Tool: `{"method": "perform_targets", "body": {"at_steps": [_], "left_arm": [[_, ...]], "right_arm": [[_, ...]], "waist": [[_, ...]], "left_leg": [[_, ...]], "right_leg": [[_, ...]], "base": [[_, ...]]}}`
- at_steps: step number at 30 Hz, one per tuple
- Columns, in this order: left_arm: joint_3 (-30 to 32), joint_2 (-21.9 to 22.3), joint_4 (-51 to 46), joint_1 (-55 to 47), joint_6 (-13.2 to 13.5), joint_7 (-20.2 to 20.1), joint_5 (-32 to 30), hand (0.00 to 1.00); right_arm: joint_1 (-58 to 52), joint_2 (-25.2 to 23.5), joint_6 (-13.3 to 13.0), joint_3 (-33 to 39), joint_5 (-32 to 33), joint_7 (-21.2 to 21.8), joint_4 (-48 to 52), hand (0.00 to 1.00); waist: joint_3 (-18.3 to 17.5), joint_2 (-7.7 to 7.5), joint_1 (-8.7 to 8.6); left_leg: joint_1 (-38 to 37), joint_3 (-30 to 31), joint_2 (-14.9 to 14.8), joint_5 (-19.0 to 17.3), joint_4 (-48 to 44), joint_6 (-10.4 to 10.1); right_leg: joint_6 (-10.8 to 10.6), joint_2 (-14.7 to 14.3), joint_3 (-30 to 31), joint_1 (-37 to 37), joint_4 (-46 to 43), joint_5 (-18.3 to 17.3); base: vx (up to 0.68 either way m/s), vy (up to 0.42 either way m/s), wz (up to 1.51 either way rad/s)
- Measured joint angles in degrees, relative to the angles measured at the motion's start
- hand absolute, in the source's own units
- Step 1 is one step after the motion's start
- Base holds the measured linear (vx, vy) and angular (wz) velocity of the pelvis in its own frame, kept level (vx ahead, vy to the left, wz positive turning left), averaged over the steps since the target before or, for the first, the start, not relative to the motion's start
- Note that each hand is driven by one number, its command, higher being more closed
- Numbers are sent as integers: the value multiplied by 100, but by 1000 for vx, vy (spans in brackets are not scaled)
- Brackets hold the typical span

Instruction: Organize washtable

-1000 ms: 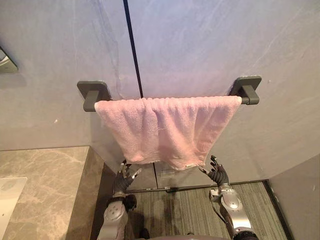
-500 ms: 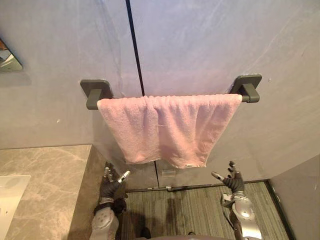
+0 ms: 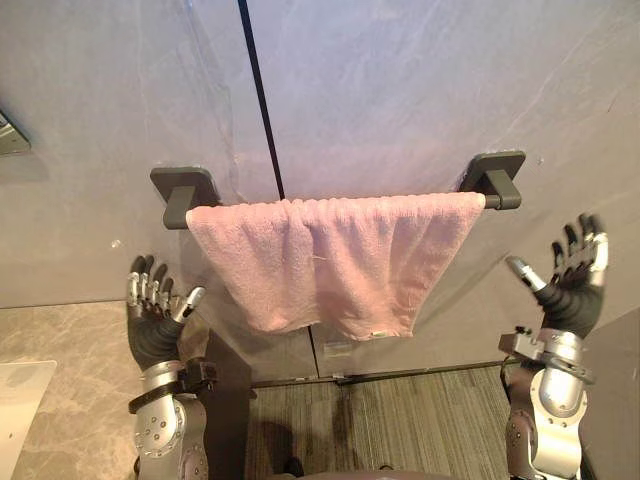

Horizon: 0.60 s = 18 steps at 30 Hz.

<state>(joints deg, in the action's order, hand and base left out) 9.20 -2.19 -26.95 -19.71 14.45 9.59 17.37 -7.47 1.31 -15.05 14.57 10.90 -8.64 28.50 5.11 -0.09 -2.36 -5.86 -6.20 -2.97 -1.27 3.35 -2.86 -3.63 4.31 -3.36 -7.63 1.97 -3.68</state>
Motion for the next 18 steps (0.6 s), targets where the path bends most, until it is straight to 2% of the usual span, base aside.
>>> {"method": "perform_targets", "body": {"at_steps": [3,4,7,12,15,18], "left_arm": [[-90,-328,-709,220,294,-187,126,0],[-203,-493,-1044,414,478,-283,254,0],[-507,-766,-1440,684,687,-584,507,0],[-881,-1181,-1626,706,742,-1095,1244,0],[-1245,-1430,-1648,709,722,-1578,1730,0],[-1682,-1668,-1645,707,658,-2090,2233,0]], "right_arm": [[286,215,-299,-399,342,236,543,0],[456,339,-486,-664,570,401,688,0],[710,534,-659,-1349,1147,808,750,0],[865,949,-707,-2062,2048,1425,852,0],[931,1195,-684,-2455,2603,1832,852,0],[911,1517,-463,-2833,3128,2260,845,0]], "waist": [[-2,5,-9],[-4,7,-11],[-14,18,-21],[-27,26,-6],[-38,33,-12],[-97,54,-17]], "left_leg": [[-36,-6,0,-17,-37,0],[-51,-7,-3,-17,-46,1],[-107,-17,3,-17,-52,2],[-116,-14,6,-15,-88,5],[-116,-13,6,-14,-122,6],[-128,-13,5,-11,-134,9]], "right_leg": [[0,2,13,-29,-7,0],[2,1,17,-29,-37,-3],[2,7,32,-51,-97,-23],[2,10,38,-51,-147,-23],[2,10,38,-51,-178,-22],[2,10,37,-58,-199,-22]], "base": [[-17,-6,-1],[-47,-15,-4],[-61,-12,-3],[-60,-16,0],[-49,-17,-1],[-44,-19,-1]]}}
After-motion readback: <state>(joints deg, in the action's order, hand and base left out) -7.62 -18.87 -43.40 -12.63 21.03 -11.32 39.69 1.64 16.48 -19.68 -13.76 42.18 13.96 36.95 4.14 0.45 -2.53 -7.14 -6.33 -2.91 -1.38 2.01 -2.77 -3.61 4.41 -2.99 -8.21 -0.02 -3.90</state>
